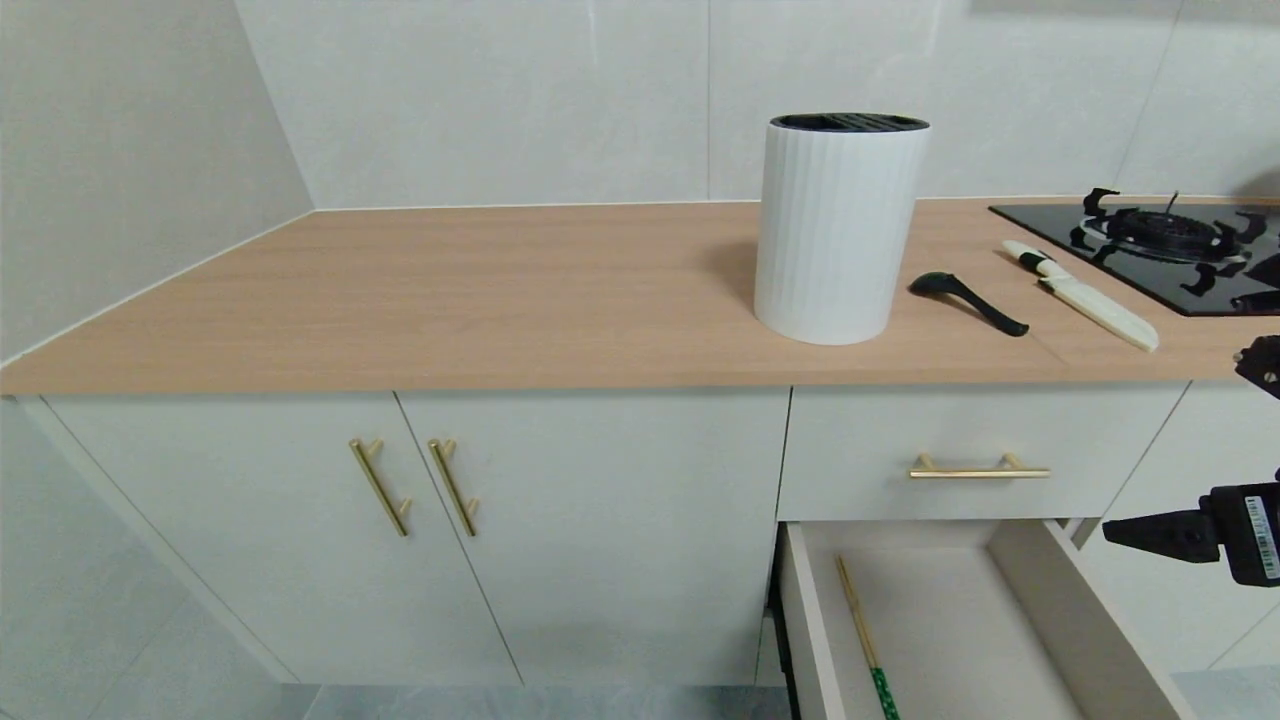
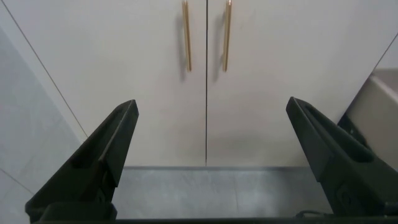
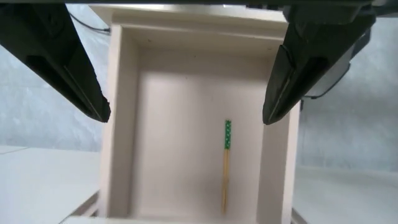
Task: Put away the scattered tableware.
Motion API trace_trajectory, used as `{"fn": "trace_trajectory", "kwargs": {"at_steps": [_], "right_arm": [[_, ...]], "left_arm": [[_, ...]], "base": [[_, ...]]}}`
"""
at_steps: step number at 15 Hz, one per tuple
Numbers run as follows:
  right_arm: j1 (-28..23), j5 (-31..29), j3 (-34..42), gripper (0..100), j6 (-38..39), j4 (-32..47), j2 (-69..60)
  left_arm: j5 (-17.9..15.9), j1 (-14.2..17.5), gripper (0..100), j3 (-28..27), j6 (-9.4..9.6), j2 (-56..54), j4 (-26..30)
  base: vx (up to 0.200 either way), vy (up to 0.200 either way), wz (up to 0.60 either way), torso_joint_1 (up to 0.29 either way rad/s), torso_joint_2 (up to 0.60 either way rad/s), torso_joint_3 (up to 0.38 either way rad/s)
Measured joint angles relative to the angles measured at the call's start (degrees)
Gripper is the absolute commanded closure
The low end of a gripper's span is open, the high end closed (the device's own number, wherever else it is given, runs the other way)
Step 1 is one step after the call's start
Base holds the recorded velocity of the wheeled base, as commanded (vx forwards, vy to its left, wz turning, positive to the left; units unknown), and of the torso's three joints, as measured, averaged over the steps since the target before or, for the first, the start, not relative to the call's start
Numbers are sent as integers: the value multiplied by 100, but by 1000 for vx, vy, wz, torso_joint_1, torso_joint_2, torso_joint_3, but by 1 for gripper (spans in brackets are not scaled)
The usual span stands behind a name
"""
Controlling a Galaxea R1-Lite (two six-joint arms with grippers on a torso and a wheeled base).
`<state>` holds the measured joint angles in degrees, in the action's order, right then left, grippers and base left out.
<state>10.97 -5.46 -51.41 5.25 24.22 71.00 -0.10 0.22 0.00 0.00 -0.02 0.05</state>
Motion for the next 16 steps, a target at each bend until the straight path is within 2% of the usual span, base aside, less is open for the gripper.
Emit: {"fn": "trace_trajectory", "kwargs": {"at_steps": [8,10,12,14,16], "right_arm": [[-1,0,4,0,2,-116,56],[0,2,26,0,-11,-315,91],[-32,67,-21,0,-151,-942,273],[-277,502,-160,0,-546,-1486,660],[-695,1235,-517,0,-1045,-1868,1252]], "left_arm": [[0,2,0,-2,0,0,0],[0,2,0,0,0,0,0],[0,2,0,0,0,0,2],[0,2,0,0,0,0,0],[0,2,0,0,0,0,0]], "base": [[0,0,0,175,-437,-264],[0,0,0,44,-93,-58],[0,0,0,0,0,0],[0,0,0,0,0,0],[0,0,0,0,0,0]]}}
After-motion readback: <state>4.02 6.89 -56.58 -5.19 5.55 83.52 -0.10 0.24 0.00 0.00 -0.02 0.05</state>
